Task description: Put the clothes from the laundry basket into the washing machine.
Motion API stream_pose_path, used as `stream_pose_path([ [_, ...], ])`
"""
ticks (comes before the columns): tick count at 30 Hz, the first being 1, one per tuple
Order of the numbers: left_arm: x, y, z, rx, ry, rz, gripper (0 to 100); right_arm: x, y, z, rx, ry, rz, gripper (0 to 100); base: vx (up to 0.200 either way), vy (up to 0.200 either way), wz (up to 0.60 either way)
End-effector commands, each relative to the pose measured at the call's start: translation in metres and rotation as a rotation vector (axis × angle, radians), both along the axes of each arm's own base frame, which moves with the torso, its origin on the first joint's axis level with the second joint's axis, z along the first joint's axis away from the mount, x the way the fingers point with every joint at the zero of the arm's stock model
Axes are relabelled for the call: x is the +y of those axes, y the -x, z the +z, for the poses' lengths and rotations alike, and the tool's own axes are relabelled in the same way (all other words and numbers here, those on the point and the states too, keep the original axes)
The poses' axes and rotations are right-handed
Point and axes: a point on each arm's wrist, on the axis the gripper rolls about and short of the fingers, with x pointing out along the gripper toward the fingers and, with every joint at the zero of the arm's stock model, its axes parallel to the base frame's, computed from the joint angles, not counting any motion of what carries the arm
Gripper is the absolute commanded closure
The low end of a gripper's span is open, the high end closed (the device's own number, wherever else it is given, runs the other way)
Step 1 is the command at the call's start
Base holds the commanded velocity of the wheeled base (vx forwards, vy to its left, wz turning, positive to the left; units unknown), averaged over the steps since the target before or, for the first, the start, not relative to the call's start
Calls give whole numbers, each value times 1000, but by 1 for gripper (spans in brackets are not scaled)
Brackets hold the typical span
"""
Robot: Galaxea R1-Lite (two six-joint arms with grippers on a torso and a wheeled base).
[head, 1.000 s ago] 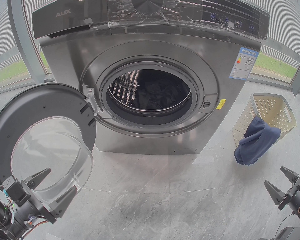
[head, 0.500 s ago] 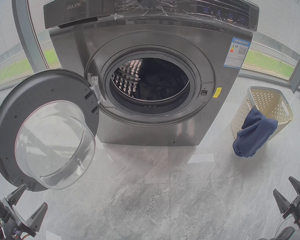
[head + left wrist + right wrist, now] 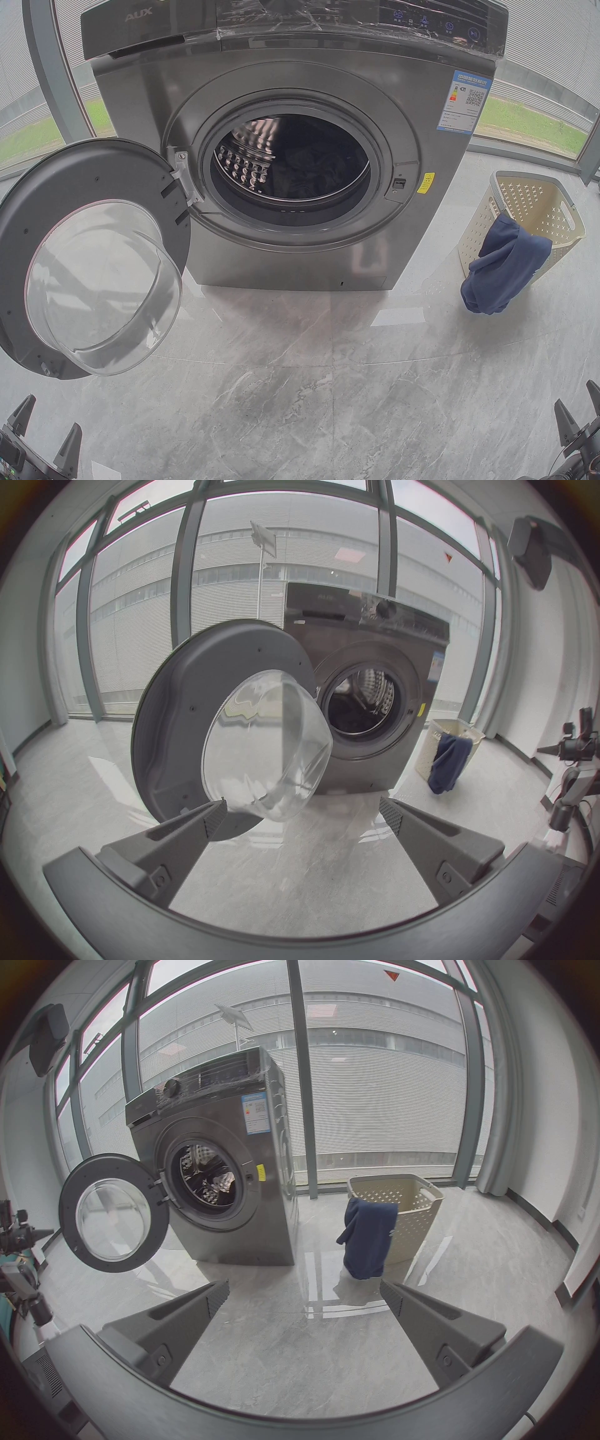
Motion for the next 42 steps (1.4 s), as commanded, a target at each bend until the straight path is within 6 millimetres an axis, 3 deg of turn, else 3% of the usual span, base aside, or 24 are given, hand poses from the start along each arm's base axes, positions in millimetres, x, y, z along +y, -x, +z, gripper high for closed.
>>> stream_pose_path([
  [1, -1, 2, -9, 21, -6, 102, 0, 2, 3, -7, -2, 23, -113, 0, 0, 0, 0],
  [8, -3, 8, -18, 16, -19, 115, 0, 4, 9, -13, -39, 92, -22, 0, 0, 0, 0],
  [15, -3, 8, -17, 15, -12, 112, 0, 4, 9, -12, -49, 31, -58, 0, 0, 0, 0],
  [26, -3, 8, -17, 15, -12, 108, 0, 4, 9, -12, -47, 79, -58, 0, 0, 0, 0],
  [42, -3, 8, -17, 15, -9, 110, 0, 4, 9, -12, -49, 76, -52, 0, 0, -200, 0],
])
